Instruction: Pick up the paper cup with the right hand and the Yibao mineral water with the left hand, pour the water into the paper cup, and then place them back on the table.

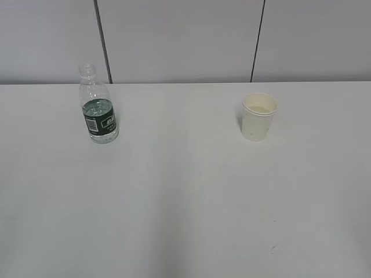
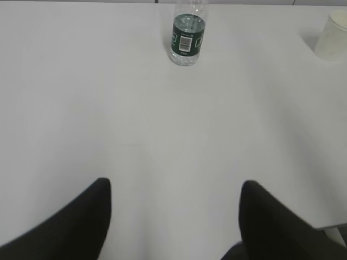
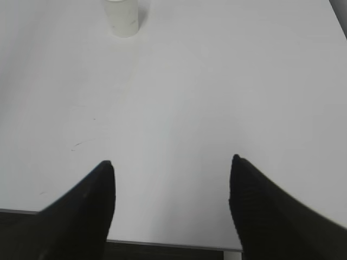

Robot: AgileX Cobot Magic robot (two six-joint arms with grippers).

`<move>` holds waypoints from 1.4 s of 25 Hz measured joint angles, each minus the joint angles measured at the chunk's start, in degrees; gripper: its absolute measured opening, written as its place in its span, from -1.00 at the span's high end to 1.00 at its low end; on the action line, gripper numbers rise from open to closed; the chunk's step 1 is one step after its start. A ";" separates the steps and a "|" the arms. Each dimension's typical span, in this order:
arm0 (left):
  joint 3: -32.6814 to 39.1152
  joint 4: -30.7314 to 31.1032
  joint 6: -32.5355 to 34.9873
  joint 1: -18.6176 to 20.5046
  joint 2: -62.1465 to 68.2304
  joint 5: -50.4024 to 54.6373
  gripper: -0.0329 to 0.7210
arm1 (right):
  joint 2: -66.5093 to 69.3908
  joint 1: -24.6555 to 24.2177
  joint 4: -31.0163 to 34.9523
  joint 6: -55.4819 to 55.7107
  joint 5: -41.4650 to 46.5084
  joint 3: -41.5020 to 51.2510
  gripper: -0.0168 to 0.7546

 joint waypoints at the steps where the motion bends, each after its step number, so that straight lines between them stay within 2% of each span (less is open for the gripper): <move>1: 0.00 0.00 0.00 0.57 0.00 0.00 -0.30 | 0.00 0.00 0.00 0.00 -0.11 0.00 -0.39; 7: 0.00 0.00 0.00 2.99 0.00 0.00 -0.30 | 0.00 -0.83 -0.13 0.00 -0.11 0.00 -0.39; 35: 0.00 0.04 0.00 3.15 0.00 0.00 -0.30 | 0.00 -1.80 -0.13 -0.02 -0.11 0.00 -0.39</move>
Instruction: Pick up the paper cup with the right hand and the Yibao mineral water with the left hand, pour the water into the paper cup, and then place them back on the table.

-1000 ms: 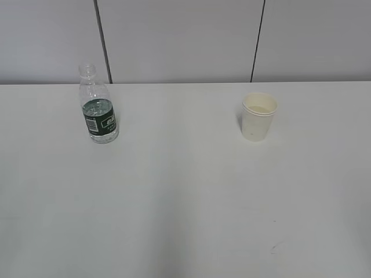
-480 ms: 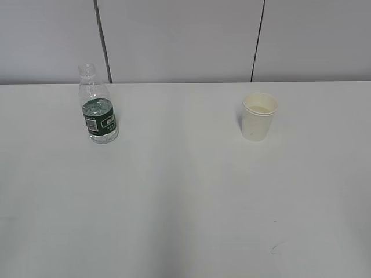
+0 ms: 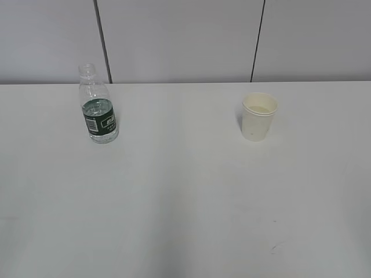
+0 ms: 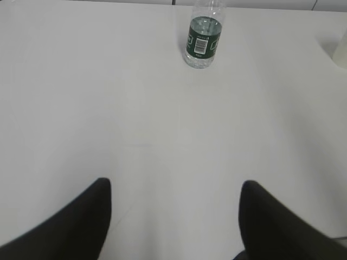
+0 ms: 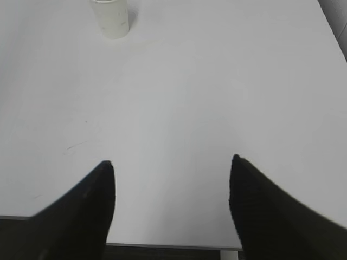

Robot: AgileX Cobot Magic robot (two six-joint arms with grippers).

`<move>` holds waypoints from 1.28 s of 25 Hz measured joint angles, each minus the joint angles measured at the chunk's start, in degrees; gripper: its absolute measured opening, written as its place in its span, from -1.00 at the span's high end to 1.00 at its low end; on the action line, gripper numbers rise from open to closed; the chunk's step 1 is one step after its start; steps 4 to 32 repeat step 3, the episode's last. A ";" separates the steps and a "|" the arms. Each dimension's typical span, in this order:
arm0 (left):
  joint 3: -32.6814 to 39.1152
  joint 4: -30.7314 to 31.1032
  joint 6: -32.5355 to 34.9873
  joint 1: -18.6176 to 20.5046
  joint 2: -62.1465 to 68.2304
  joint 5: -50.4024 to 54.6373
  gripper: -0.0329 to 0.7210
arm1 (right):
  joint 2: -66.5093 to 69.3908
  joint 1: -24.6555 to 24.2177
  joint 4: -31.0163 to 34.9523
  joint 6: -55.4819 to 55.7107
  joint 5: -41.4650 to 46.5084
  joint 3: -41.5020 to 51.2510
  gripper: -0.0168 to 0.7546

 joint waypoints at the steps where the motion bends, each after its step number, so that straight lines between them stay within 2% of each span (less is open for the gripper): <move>1: 0.00 0.00 0.00 0.00 0.00 0.00 -0.30 | 0.00 0.00 0.00 0.00 0.00 0.00 -0.39; 32: 0.00 0.00 0.00 0.00 0.00 0.00 -0.30 | 0.00 0.00 0.00 0.00 0.00 0.00 -0.39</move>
